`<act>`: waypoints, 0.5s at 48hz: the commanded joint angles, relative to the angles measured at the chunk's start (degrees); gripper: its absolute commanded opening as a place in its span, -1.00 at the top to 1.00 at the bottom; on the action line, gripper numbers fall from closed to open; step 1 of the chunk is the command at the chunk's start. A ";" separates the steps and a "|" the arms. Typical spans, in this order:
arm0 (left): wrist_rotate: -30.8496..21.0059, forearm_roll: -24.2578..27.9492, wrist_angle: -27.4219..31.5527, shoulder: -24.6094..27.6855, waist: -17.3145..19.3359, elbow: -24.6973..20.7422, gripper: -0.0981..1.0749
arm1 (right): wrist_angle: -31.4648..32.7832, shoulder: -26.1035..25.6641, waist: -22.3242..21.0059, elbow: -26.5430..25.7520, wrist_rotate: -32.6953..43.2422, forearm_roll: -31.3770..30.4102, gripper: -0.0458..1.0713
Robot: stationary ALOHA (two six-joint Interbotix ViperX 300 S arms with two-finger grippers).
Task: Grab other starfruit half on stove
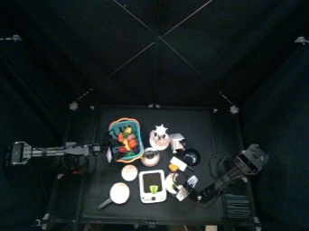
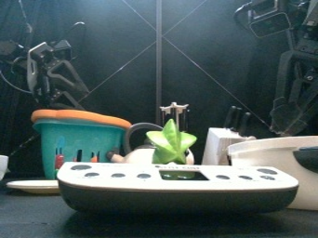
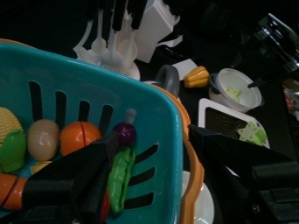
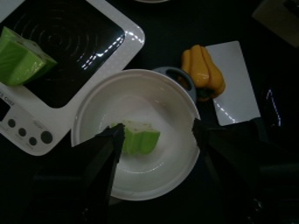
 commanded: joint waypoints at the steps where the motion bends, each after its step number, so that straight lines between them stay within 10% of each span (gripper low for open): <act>1: 0.00 0.09 -0.44 0.09 0.09 -0.44 -0.84 | -1.49 0.00 -0.35 -2.20 0.00 -4.48 -0.78; 24: 0.18 -0.09 -0.44 0.09 -0.26 -0.18 -0.84 | -11.25 8.09 -6.06 -12.83 0.09 -10.90 -0.78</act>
